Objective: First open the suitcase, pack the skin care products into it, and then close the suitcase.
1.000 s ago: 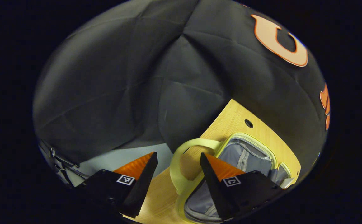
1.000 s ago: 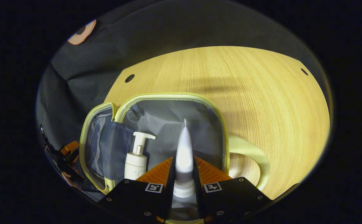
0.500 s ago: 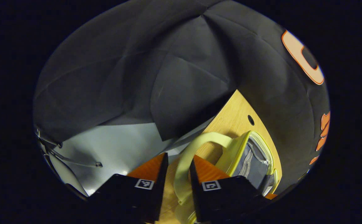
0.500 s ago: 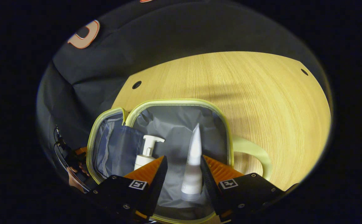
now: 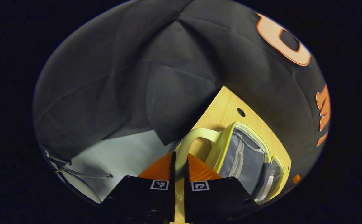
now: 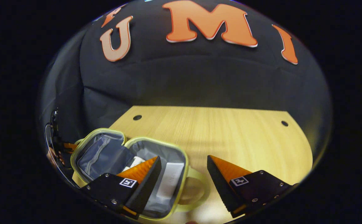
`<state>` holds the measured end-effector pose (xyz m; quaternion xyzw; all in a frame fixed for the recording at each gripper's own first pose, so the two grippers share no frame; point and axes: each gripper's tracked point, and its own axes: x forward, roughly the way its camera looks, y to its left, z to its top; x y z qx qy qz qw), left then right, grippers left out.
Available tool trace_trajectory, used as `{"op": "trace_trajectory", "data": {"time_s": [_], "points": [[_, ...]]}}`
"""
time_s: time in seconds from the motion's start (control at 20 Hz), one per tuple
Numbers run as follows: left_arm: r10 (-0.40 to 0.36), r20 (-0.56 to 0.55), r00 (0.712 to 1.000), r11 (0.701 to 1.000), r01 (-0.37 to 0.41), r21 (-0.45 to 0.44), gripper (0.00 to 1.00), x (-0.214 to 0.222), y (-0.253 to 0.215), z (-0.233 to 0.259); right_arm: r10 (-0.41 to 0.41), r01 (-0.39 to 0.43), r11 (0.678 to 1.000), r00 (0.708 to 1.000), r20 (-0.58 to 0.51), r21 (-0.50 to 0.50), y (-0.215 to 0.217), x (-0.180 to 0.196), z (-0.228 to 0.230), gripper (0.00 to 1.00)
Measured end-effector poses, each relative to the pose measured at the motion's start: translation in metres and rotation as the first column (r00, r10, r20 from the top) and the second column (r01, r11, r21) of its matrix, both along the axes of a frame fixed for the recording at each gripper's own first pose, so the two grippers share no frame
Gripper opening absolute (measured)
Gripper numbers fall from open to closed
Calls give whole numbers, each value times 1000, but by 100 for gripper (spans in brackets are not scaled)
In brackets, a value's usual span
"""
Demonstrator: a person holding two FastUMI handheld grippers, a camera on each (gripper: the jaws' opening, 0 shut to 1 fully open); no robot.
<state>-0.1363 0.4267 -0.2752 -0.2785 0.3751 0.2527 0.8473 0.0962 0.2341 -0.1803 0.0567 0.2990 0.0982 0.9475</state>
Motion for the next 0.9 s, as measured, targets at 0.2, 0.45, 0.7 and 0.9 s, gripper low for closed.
{"op": "trace_trajectory", "data": {"time_s": [0.2,0.45,0.7,0.9], "points": [[-51,61,997,994,45,104,12,5,-12,52,-14,28,995,990,144,-95,-36,7,36,94],[-96,139,986,976,66,209,1,6,-46,129,1,35,992,961,278,-123,-57,9,80,94],[-259,212,942,925,179,334,2,26,-124,215,-6,57,991,921,389,-120,-92,5,121,95],[-372,241,897,884,263,385,1,42,-204,255,-26,70,993,916,401,-96,-118,0,129,96]]}}
